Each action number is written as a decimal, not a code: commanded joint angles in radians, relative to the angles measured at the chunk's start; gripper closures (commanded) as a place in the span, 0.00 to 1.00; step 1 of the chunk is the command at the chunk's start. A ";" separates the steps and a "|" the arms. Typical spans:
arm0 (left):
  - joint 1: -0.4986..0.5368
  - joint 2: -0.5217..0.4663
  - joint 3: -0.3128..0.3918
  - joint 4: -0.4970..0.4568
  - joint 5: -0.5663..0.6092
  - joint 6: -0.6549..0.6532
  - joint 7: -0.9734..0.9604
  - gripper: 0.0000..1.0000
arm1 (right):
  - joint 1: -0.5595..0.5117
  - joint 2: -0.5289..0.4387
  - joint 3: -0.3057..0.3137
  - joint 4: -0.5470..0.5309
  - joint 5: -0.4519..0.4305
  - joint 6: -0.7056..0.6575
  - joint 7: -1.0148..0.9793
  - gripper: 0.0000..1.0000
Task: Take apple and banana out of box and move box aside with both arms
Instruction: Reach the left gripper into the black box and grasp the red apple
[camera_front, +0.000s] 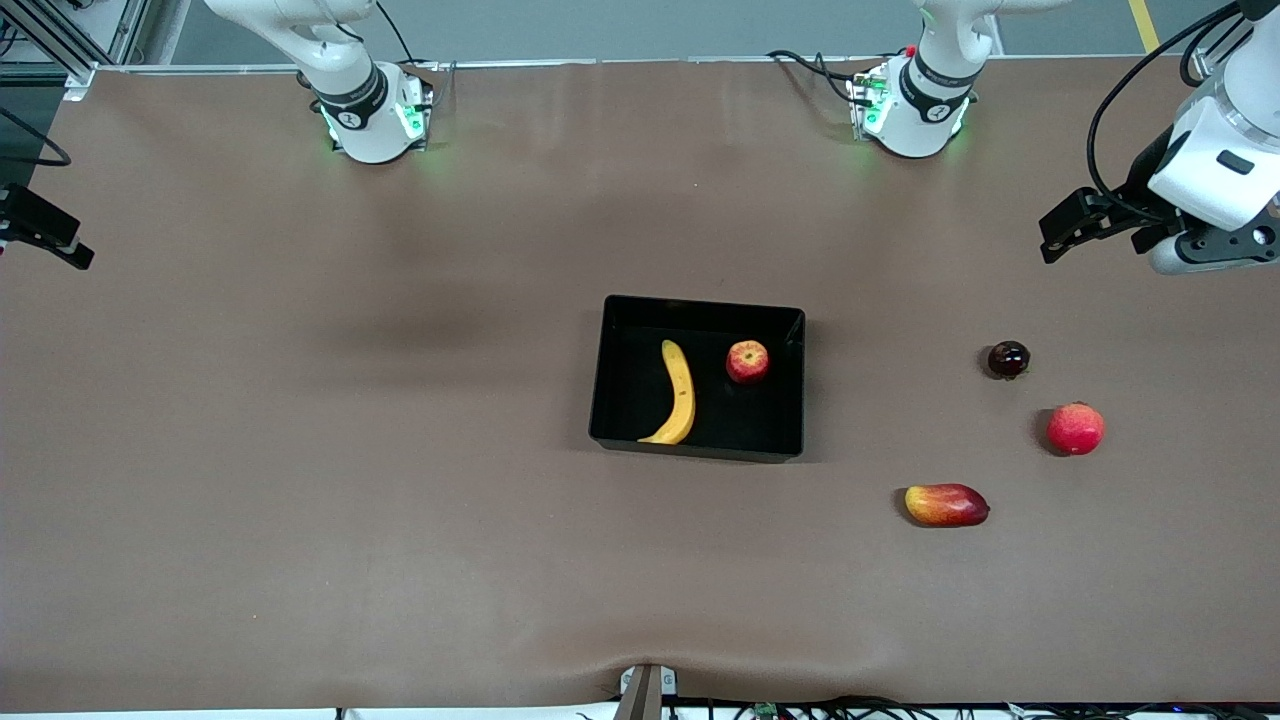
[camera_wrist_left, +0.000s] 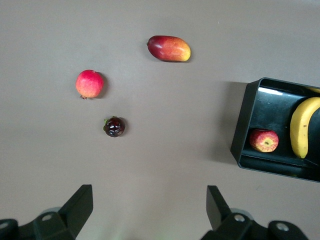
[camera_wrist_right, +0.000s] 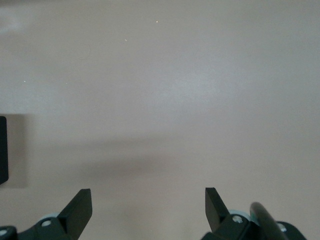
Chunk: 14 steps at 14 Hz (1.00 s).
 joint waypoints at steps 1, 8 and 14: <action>0.005 0.010 -0.006 0.024 -0.001 -0.024 -0.009 0.00 | -0.010 0.013 0.007 0.029 -0.010 -0.017 0.012 0.00; -0.030 0.117 -0.107 0.024 0.020 -0.010 -0.038 0.00 | -0.008 0.013 0.007 0.029 -0.004 -0.017 0.014 0.00; -0.243 0.355 -0.167 0.014 0.132 0.203 -0.444 0.00 | -0.008 0.015 0.007 0.029 -0.003 -0.017 0.017 0.00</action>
